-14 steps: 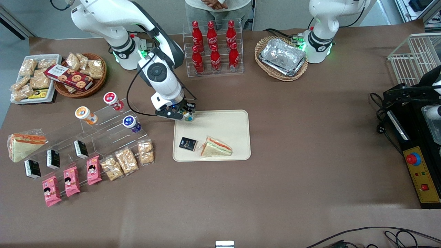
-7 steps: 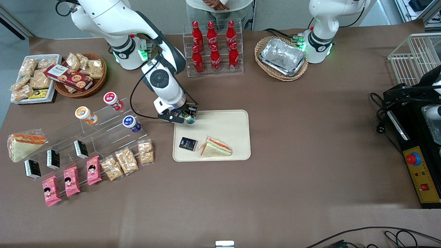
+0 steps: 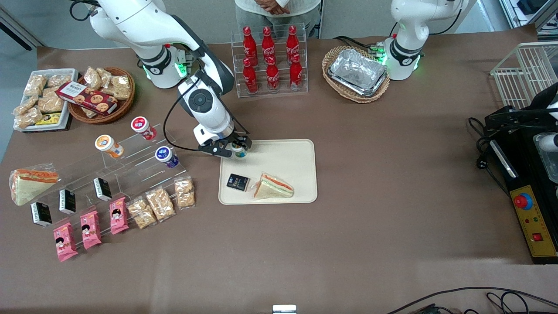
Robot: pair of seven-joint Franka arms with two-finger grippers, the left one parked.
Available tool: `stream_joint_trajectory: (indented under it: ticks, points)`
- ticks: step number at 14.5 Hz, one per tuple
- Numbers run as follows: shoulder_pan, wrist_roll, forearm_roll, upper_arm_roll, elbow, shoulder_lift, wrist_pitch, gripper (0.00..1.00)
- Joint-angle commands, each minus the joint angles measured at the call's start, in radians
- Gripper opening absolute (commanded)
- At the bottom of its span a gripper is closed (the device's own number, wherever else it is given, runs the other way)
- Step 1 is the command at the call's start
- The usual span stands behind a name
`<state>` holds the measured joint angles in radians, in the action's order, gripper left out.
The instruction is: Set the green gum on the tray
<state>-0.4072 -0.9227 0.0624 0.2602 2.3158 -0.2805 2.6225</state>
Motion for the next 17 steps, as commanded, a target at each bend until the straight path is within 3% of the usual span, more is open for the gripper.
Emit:
stream_joint_trajectory:
  ticks: [1, 4, 9, 13, 17]
  points:
    - [0.008, -0.007, -0.019, 0.001, -0.061, 0.050, -0.123, 1.00]
    - [0.010, 0.025, -0.019, 0.004, -0.197, 0.142, -0.397, 1.00]
    - [0.008, 0.198, -0.024, 0.002, -0.571, 0.211, -0.895, 1.00]
    - [0.022, 0.292, -0.079, -0.001, -0.653, 0.282, -0.990, 1.00]
    - [0.198, 0.506, -0.076, -0.001, -0.653, 0.345, -0.990, 1.00]
